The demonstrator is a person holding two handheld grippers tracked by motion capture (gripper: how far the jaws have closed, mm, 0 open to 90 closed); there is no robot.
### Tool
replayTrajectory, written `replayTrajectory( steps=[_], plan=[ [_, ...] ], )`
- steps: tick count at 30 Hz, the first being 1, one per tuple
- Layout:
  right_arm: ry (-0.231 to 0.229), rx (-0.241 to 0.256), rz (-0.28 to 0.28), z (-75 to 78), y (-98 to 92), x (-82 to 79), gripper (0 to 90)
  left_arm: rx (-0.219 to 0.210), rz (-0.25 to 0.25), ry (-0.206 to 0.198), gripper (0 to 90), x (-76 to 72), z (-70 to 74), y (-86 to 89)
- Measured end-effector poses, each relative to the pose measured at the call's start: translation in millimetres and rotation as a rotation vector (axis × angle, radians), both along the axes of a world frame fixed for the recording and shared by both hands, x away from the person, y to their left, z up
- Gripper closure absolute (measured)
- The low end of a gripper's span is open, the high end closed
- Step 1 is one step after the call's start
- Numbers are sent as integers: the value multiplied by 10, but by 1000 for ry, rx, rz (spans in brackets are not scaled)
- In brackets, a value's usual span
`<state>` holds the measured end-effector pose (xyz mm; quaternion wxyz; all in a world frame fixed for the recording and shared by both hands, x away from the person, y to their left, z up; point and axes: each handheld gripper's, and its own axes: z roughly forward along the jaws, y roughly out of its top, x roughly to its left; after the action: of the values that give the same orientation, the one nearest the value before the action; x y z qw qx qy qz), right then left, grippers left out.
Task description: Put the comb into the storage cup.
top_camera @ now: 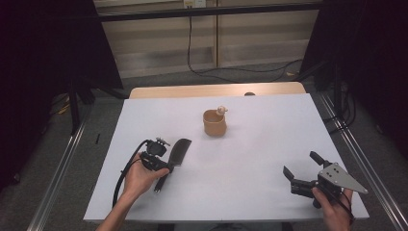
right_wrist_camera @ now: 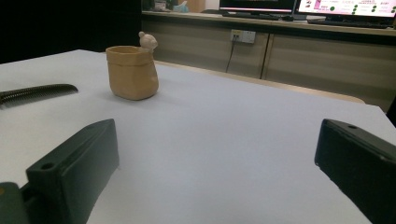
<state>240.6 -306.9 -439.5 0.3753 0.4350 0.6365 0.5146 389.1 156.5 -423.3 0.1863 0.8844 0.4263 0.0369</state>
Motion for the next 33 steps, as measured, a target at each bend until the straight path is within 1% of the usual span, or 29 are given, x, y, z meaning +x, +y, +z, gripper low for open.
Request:
replayTrajectory(
  steps=[3, 7, 9, 12, 14, 19, 23, 25, 28, 29, 30, 33],
  plan=[
    [3, -1, 3, 0, 2, -2, 0, 11, -8, 2, 662, 6, 3, -8],
    [3, -1, -1, -1, 3, 0, 0, 39, -13, -15, 671, -14, 3, -39],
    [4, -2, 1, 0, 4, -1, 0, 46, -12, -17, 678, -18, 5, -45],
    [3, -2, 6, 0, 3, -2, 0, 37, -3, -17, 703, -14, 1, -38],
    [6, 0, 4, -3, 4, -1, 0, 39, -7, -15, 727, -9, 5, -29],
    [6, 0, 5, -4, 3, 1, 0, 38, -6, -23, 728, -14, 4, -30],
    [6, -1, 6, -2, 0, -1, 0, 16, 1, -15, 729, -6, 12, -1],
    [5, 0, 4, -2, -1, 0, 0, 6, -6, -10, 729, 0, 16, 18],
    [6, 0, 4, -4, -2, 2, 0, -21, -1, -5, 729, 10, 15, 48],
    [7, 1, 4, -4, -1, 3, 0, -33, 9, -4, 729, 9, 13, 59],
    [6, 0, 4, -4, -1, 3, 0, -36, 4, 0, 729, 11, 16, 72],
    [6, 1, 3, -3, 0, 1, 0, -58, 13, -5, 728, 4, 19, 85]
  ],
)
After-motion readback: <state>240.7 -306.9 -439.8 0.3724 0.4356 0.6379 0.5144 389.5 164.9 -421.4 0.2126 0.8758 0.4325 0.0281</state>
